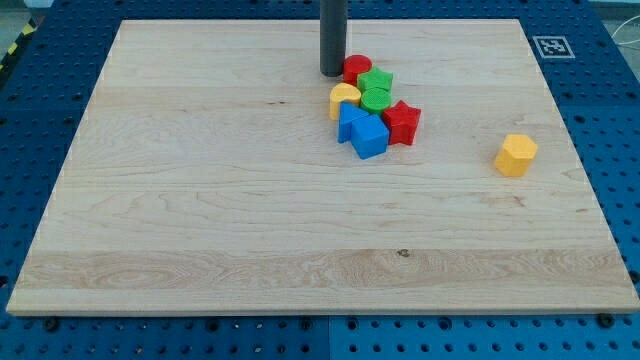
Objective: Move your arm towards the yellow hexagon
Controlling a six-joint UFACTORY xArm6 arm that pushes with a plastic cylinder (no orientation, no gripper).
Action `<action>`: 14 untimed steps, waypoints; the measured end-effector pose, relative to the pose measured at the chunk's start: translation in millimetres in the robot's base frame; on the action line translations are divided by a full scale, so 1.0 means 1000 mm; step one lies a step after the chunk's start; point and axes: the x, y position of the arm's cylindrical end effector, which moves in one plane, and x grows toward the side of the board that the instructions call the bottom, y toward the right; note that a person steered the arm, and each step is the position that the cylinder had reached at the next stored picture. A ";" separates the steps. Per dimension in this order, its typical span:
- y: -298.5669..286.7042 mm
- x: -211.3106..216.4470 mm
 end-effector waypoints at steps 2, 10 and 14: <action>0.001 -0.020; 0.178 0.068; 0.222 0.095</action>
